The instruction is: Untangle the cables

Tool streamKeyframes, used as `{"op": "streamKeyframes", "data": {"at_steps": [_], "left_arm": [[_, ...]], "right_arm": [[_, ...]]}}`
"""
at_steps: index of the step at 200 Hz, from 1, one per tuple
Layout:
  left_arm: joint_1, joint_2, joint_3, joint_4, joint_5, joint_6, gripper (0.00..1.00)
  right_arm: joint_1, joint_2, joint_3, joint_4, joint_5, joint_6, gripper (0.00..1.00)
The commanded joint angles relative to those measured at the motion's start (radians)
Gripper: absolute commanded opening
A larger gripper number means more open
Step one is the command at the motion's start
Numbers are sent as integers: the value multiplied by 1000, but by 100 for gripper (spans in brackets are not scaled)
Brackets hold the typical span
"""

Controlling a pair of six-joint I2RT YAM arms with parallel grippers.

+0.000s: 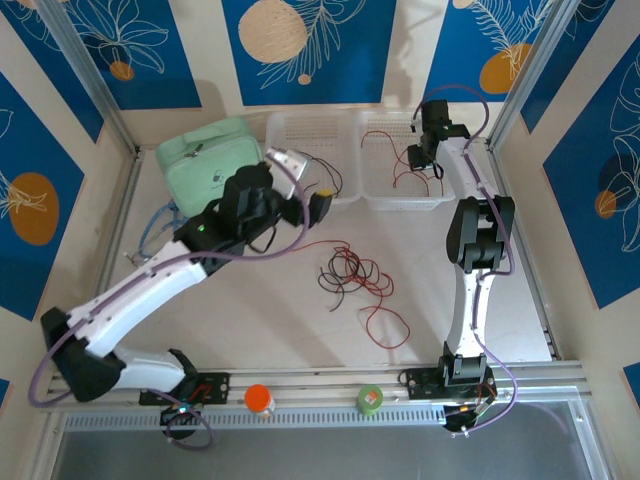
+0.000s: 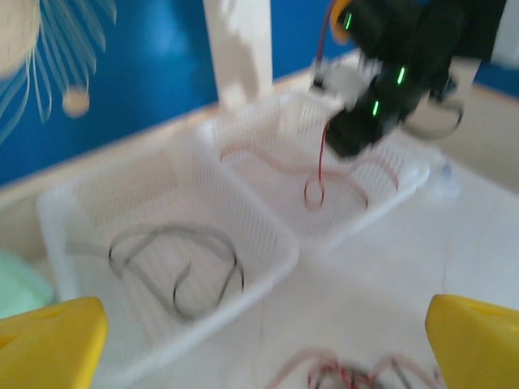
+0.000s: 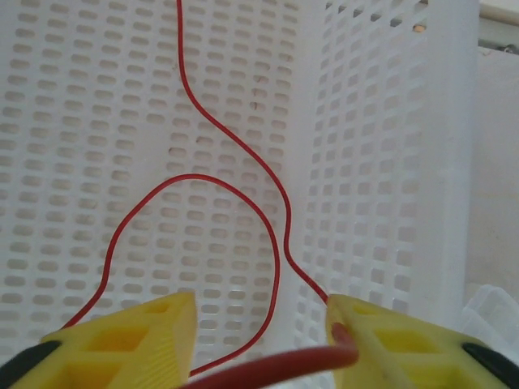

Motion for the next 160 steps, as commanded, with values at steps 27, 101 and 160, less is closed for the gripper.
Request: {"op": "streamKeyframes", "data": {"at_steps": [27, 101, 160], "left_arm": [[-4, -175, -106, -451, -88, -210, 100], [-3, -210, -131, -619, -26, -339, 94], [-3, -194, -186, -561, 0, -383, 94]], "right_arm": [[15, -88, 82, -171, -81, 109, 60], [21, 42, 399, -768, -57, 116, 64], [35, -299, 47, -455, -234, 186, 63]]}}
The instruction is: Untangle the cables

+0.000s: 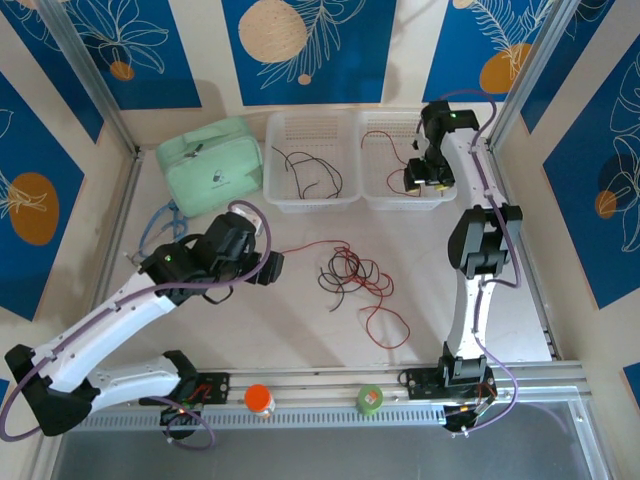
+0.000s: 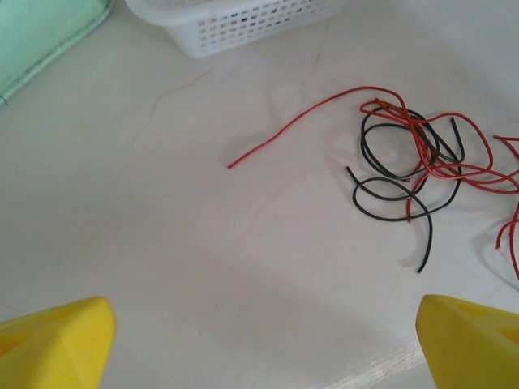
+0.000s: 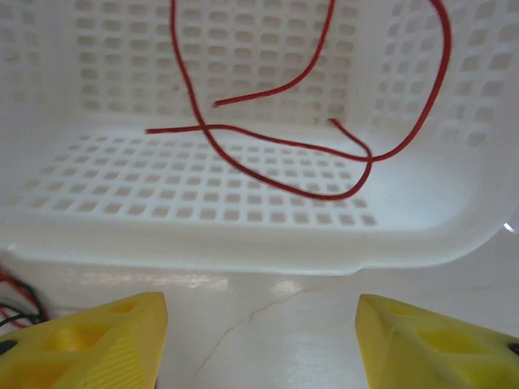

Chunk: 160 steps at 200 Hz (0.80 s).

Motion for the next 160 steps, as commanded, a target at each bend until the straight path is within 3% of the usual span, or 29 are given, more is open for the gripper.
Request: {"op": "streamKeyframes", "data": {"at_steps": [1, 41, 106, 160], "left_arm": [[-4, 18, -17, 8, 27, -43, 94], [-3, 143, -51, 95, 79, -98, 85], [-18, 418, -26, 310, 272, -153, 65], [-101, 676, 86, 321, 288, -161, 48]], "right_arm": [[11, -201, -50, 108, -117, 50, 63], [36, -470, -313, 262, -238, 105, 60], [151, -893, -859, 393, -274, 283, 58], [262, -1083, -1155, 446, -305, 468, 51]]}}
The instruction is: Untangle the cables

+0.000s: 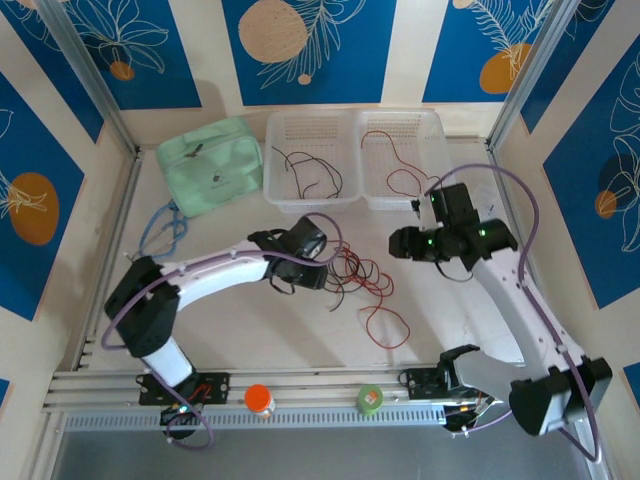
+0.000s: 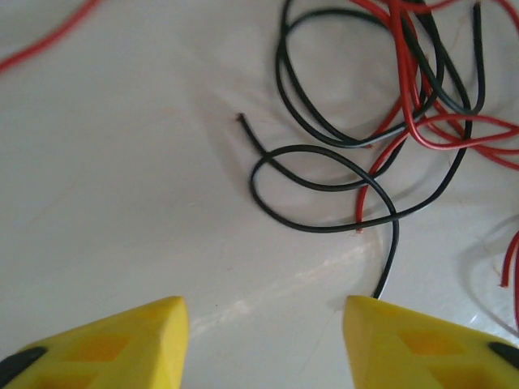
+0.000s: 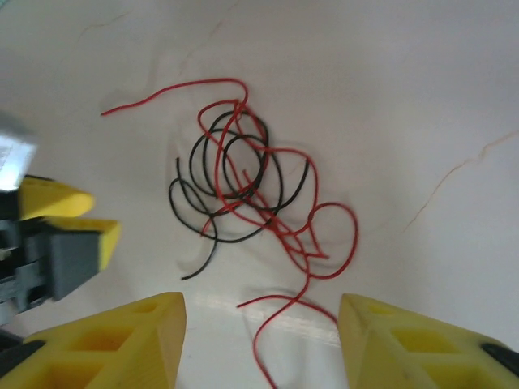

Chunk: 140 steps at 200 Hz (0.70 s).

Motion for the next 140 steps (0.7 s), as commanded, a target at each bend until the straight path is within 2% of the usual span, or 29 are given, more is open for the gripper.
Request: {"op": "streamKeyframes", "data": {"at_steps": [1, 30, 64, 83, 140], "left_arm": [[-38, 71, 63, 19, 39, -11, 48], [-116, 102, 130, 6, 68, -12, 47], [-191, 119, 166, -9, 103, -37, 47], [-208, 111, 154, -9, 70, -55, 47], [-204, -6, 191, -110, -87, -2, 49]], "right_arm": [[51, -43, -83, 46, -40, 121, 51], [142, -56, -188, 76, 19, 216, 49], [153, -80, -280, 64, 84, 305, 48], [166, -83, -322, 5, 111, 345, 45], [362, -47, -406, -90, 242, 670, 44]]}}
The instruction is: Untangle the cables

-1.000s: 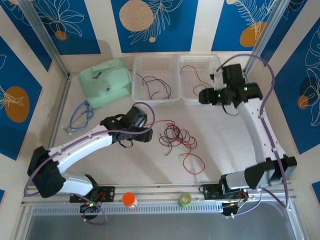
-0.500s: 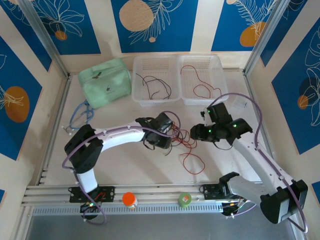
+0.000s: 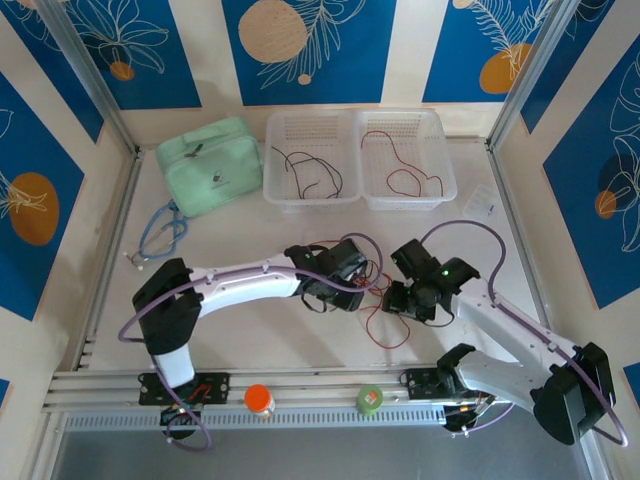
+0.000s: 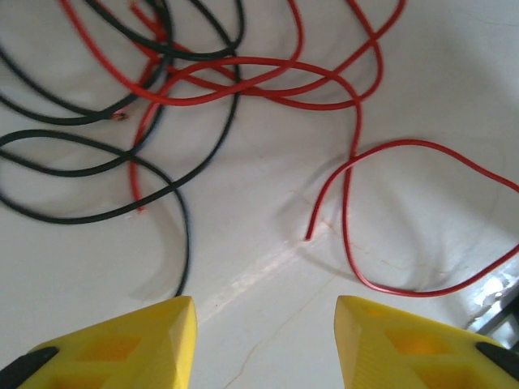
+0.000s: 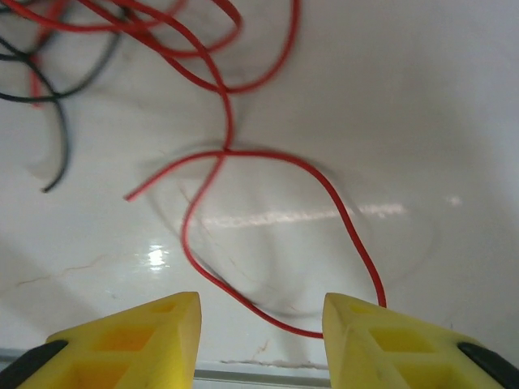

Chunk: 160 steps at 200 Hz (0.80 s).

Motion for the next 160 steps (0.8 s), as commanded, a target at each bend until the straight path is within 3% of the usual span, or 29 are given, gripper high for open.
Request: {"op": "streamKeyframes", "data": {"at_steps": [1, 27, 81, 129, 160], "left_arm": [[7, -92, 40, -81, -89, 37, 49], [28, -181, 6, -90, -112, 65, 51], [86, -328, -139, -32, -96, 73, 54], [117, -376, -225, 26, -65, 71, 54], [132, -392, -238, 32, -56, 78, 54]], "right_arm": [[64, 5, -32, -87, 87, 194, 44], [148, -23, -58, -127, 158, 333, 44], [208, 22, -141, -71, 160, 458, 44], [220, 87, -103, -100, 242, 487, 40], [207, 120, -86, -45, 231, 449, 36]]}}
